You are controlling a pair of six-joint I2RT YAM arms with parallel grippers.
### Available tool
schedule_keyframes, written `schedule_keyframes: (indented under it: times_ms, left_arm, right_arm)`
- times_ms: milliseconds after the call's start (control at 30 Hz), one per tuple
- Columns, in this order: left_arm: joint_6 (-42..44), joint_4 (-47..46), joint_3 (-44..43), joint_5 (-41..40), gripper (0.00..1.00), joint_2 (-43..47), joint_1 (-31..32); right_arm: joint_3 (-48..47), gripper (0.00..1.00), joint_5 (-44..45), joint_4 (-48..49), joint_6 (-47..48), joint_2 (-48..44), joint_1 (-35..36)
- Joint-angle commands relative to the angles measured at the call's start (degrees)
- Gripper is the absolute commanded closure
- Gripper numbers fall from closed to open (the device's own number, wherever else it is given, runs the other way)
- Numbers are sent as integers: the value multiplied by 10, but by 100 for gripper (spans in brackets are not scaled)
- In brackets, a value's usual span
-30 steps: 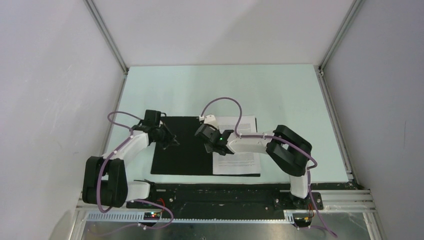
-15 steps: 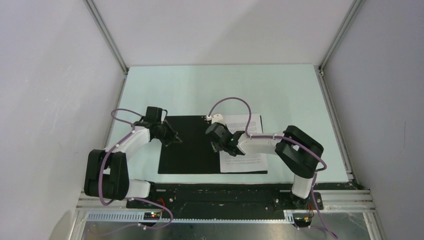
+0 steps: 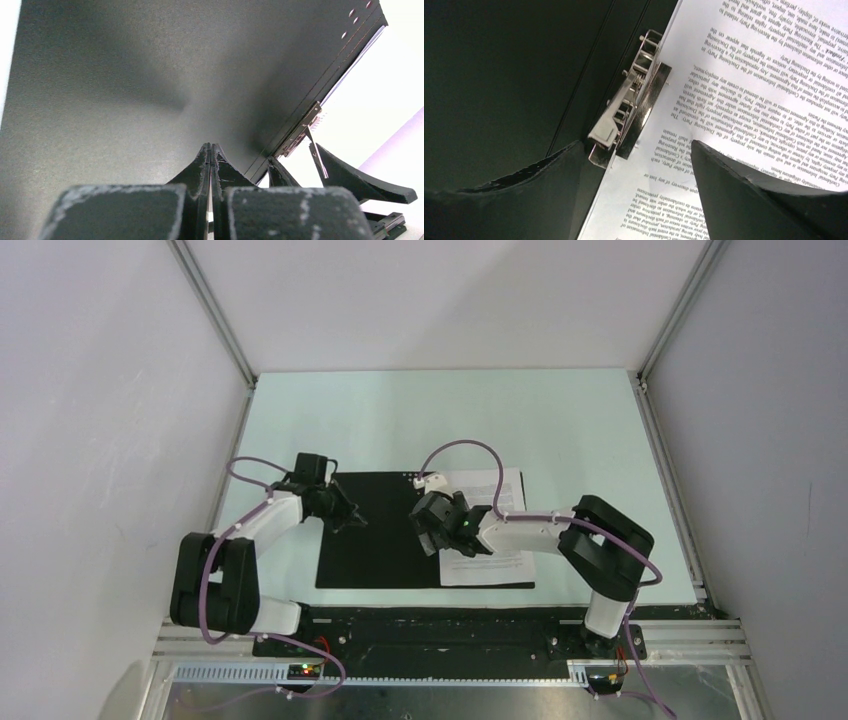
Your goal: Put the files into the folder
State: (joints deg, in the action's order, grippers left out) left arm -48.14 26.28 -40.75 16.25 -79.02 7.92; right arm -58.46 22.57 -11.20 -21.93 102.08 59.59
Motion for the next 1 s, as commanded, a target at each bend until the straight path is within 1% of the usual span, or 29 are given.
schedule_keyframes:
  times_ms: [0, 100, 267, 333, 433, 467, 500, 533, 567, 600, 667, 767, 833, 867, 967]
  left_arm:
    - [-3, -17, -18, 14, 100, -7, 4]
    - [1, -19, -23, 16, 100, -10, 4]
    - [7, -21, -41, 23, 98, -16, 8]
    - [14, -21, -59, 29, 96, -26, 13]
    - [34, -21, -107, 37, 88, -61, 35]
    - [40, -21, -116, 35, 86, -71, 41]
    - [44, -21, -139, 35, 82, -93, 54]
    - [52, -21, -150, 36, 80, -115, 61]
    - [53, -21, -175, 37, 76, -128, 73]
    - [51, -22, -186, 42, 75, -149, 78]
    - [47, -21, -227, 44, 73, -178, 94]
    - [42, -21, -259, 36, 70, -202, 98]
    - [43, -20, -277, 36, 68, -222, 101]
    - [45, -20, -289, 37, 66, -237, 107]
    - [64, -20, -319, 60, 62, -273, 129]
  right_arm:
    - [-2, 16, -16, -54, -18, -25, 13]
    - [-16, 13, -25, -70, -32, -38, 14]
    - [-40, 13, -45, -112, -62, -59, 16]
    - [-54, 13, -51, -144, -84, -72, 15]
    - [-88, 16, -51, -199, -134, -95, 8]
    - [-96, 19, -51, -227, -147, -105, 4]
    - [-112, 21, -50, -252, -169, -109, -5]
    - [-119, 28, -50, -262, -179, -114, -10]
    - [-136, 32, -48, -277, -191, -112, -20]
    - [-145, 39, -42, -284, -197, -108, -25]
    - [-187, 45, -33, -313, -194, -81, -35]
    - [-273, 48, -21, -368, -186, -7, -33]
    - [-311, 52, -14, -390, -184, 29, -30]
    - [-318, 54, -13, -393, -185, 37, -30]
    - [-330, 55, -11, -395, -189, 57, -32]
